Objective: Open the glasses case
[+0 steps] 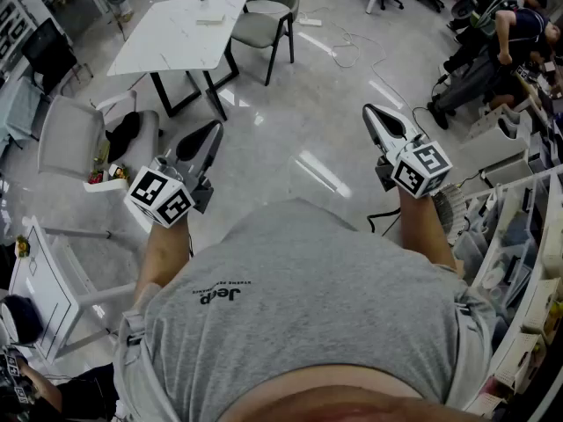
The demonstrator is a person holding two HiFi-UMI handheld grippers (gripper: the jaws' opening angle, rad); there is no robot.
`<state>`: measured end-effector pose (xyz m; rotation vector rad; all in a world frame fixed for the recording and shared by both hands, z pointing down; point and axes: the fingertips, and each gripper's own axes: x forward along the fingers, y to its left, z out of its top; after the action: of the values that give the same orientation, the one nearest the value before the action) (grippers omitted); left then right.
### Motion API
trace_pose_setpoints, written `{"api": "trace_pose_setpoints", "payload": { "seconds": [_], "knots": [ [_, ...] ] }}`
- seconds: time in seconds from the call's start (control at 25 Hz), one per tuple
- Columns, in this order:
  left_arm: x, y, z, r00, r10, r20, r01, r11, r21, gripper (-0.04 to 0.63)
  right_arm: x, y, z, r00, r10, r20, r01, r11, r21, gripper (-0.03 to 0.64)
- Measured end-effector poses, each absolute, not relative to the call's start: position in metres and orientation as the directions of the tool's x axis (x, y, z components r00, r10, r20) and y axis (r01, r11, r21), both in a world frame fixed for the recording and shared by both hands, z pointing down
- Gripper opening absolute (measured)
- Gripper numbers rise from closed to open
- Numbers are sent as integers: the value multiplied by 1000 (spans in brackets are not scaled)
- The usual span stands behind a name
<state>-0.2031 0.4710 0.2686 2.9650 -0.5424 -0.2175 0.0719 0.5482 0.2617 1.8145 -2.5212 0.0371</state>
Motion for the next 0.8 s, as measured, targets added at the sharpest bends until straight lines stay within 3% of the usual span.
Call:
{"api": "trace_pose_setpoints", "payload": {
  "seconds": [0.72,0.76,0.8],
  "knots": [
    [-170,479,263,919,-376,-120,-362,-924,124,48,104,555,251,-355,-935,-16,-935,355,-10,5],
    [-167,480,263,919,-377,-119,-363,-924,120,48,106,556,248,-368,-929,-34,-929,369,-21,29],
    [-165,481,263,918,-378,-119,-365,-923,118,48,108,557,245,-380,-924,-49,-924,382,-32,112]
  ]
}}
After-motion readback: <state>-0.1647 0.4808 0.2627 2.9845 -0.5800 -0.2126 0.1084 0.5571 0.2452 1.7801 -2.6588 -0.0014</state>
